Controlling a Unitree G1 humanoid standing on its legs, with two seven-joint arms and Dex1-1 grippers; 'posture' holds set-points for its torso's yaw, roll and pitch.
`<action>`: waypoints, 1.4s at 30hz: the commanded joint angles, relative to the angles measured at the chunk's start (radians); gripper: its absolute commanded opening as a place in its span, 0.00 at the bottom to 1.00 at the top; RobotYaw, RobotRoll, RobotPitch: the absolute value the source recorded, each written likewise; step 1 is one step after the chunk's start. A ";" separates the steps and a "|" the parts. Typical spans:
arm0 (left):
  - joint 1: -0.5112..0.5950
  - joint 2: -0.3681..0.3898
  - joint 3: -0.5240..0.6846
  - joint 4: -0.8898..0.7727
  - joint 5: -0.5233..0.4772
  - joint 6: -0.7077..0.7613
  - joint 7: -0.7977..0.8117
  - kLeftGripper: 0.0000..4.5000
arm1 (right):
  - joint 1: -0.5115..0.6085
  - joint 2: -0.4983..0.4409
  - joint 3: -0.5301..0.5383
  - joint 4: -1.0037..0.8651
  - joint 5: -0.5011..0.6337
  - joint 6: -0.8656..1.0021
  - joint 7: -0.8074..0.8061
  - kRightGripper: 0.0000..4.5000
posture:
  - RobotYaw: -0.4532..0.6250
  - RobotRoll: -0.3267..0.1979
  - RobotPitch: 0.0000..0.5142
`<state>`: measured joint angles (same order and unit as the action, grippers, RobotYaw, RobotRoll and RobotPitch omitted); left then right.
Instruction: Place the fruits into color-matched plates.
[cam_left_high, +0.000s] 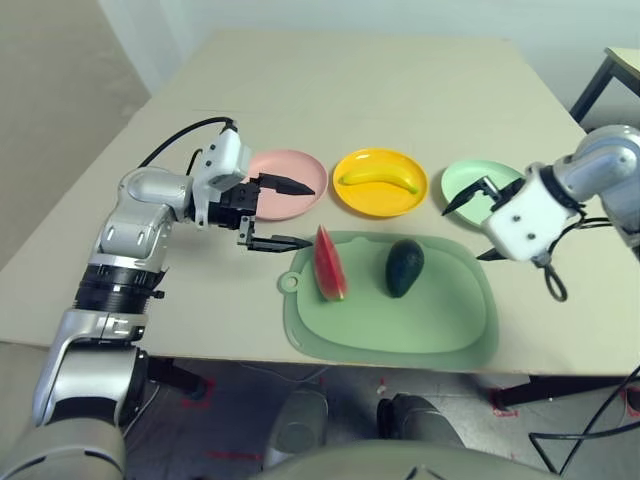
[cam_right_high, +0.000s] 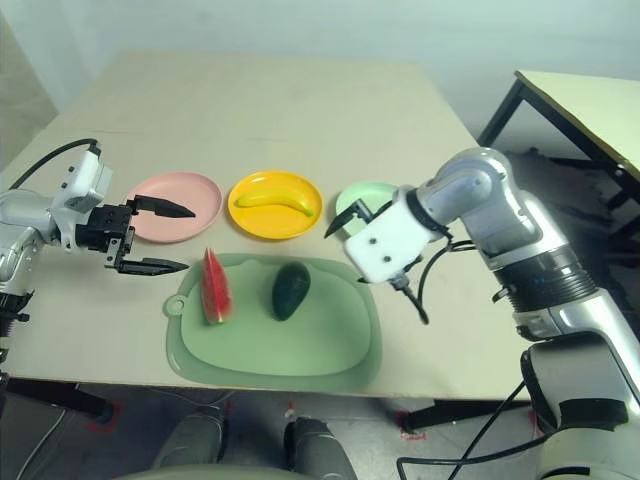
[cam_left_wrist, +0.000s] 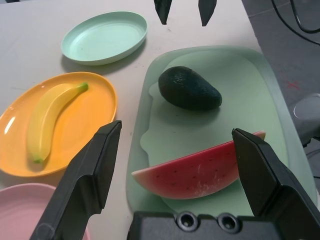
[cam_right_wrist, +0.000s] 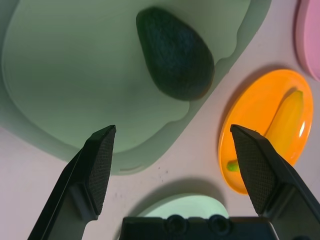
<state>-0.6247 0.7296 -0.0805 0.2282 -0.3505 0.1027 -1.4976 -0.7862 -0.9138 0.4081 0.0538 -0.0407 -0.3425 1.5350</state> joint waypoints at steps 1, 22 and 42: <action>0.005 0.004 -0.013 -0.004 0.018 0.001 0.001 1.00 | 0.024 0.029 -0.010 -0.055 -0.012 0.046 -0.040 0.99 | 0.56 0.62 0.16; 0.034 0.031 -0.010 -0.035 0.027 0.037 0.012 1.00 | 0.028 0.194 0.062 0.100 -0.161 -0.001 -0.139 0.99 | 0.59 0.62 0.16; 0.053 0.059 0.001 -0.053 0.034 0.039 0.039 1.00 | 0.032 0.258 0.096 0.149 -0.176 -0.025 -0.141 0.99 | 0.63 0.62 0.15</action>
<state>-0.5812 0.7741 -0.0854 0.1949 -0.3187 0.1419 -1.4586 -0.7636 -0.6603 0.4885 0.2041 -0.2140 -0.3625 1.3860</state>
